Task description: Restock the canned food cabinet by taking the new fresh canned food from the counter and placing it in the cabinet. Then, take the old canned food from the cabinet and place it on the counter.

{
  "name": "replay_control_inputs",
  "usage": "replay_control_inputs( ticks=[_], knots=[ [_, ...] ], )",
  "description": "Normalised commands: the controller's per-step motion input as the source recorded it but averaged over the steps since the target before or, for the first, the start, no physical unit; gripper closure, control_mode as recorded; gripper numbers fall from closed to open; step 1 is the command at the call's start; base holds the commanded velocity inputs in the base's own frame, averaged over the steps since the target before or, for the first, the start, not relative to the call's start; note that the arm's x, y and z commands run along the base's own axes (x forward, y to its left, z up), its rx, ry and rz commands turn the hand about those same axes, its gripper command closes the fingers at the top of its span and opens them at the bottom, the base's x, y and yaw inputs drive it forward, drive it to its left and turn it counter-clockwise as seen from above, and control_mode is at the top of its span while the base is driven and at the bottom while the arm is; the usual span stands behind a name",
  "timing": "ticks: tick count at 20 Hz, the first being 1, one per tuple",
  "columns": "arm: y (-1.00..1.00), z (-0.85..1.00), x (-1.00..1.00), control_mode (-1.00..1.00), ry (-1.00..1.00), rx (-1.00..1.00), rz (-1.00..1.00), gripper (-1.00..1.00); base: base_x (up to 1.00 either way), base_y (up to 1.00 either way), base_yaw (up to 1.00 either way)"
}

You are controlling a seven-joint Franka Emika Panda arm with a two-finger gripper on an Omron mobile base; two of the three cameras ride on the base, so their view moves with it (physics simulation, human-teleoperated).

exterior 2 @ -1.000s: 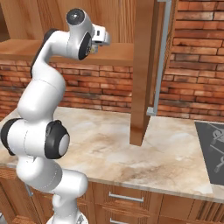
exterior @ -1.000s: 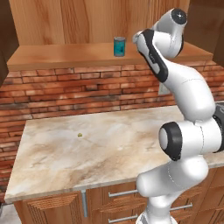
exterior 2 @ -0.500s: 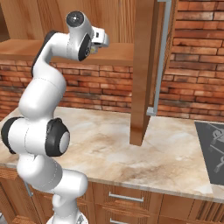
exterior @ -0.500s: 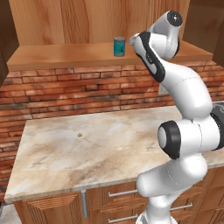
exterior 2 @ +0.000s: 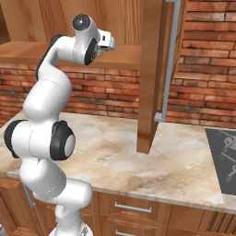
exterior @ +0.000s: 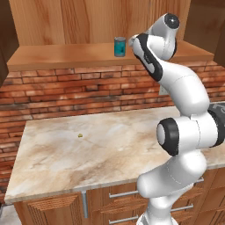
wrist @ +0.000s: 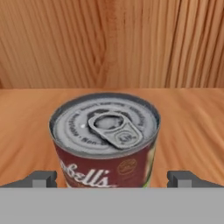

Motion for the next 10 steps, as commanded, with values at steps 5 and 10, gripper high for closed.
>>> replay_control_inputs(
  ticks=[5,10],
  knots=[
    [0.0,0.0,0.11,-1.0,0.0,0.0,0.0,1.0,0.0,0.0,0.0],
    [0.0,0.0,-0.01,-1.0,0.0,0.0,0.0,1.0,0.0,0.0,0.0]
  ],
)
